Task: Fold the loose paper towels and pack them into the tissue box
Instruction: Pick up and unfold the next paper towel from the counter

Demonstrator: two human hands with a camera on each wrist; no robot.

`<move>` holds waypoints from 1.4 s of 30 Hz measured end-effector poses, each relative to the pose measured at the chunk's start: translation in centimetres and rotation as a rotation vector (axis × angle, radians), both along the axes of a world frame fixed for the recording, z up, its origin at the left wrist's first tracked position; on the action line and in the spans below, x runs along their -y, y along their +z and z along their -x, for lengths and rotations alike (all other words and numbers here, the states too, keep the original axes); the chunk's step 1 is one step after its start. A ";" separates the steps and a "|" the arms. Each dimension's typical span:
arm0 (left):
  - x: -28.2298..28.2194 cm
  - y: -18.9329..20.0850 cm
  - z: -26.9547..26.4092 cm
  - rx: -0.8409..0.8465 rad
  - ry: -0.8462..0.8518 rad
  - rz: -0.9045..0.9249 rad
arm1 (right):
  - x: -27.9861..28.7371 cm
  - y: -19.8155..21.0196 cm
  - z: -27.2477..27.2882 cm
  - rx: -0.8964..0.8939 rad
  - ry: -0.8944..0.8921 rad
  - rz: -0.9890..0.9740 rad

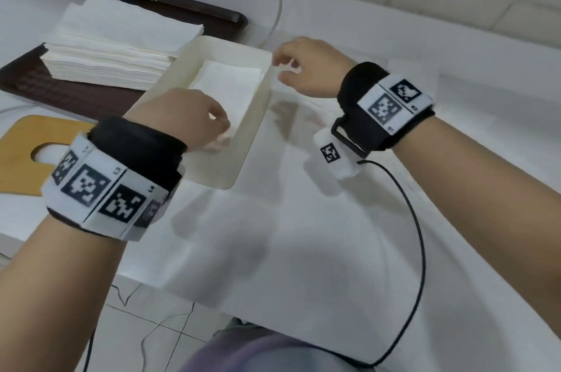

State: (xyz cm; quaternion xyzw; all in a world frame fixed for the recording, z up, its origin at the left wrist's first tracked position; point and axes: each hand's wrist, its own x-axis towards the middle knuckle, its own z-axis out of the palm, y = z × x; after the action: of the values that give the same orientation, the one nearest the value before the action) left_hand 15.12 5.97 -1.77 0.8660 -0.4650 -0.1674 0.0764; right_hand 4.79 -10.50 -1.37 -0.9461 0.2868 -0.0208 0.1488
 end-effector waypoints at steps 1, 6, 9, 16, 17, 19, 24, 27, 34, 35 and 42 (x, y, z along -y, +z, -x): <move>-0.2 0.0 0.8 0.052 0.012 0.134 | 0.2 -0.1 2.2 0.019 -0.050 -0.010; 0.3 -1.1 6.3 0.054 -0.134 0.660 | 0.1 -2.9 11.5 -0.405 -0.196 0.069; 2.4 -3.0 8.3 -0.054 -0.211 0.554 | -0.5 -4.7 13.9 -0.582 -0.199 0.025; 6.4 -5.3 10.3 -0.093 -0.301 0.287 | -0.8 -6.6 15.5 -0.582 -0.144 0.113; 6.8 -5.1 10.5 -0.097 -0.309 0.280 | -0.9 -6.5 15.5 -0.584 -0.128 0.165; 7.6 -5.0 11.0 -0.117 -0.329 0.244 | -1.1 -6.6 15.3 -0.590 -0.091 0.262; 9.4 -5.0 11.6 -0.126 -0.401 0.087 | -1.0 -6.7 15.0 -0.560 -0.036 0.356; 10.2 -4.9 11.6 -0.109 -0.443 0.020 | -0.1 -5.9 15.3 -0.293 -0.124 0.295; 11.9 -2.7 11.3 -0.362 -0.388 0.521 | 1.2 -1.5 17.1 0.602 -0.362 -0.163; 12.0 -2.1 11.4 -0.419 -0.362 0.601 | 1.5 -1.2 17.4 0.663 -0.369 -0.182; 13.6 -0.3 12.3 -0.791 -0.367 0.922 | 2.2 -1.6 18.2 0.914 -0.536 -0.170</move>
State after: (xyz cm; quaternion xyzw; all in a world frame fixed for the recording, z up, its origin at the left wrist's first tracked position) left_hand 2.86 -7.65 -2.03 0.5231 -0.5667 -0.2676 0.5775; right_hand -13.38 -12.67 -2.92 -0.7187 0.4250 -0.4447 0.3241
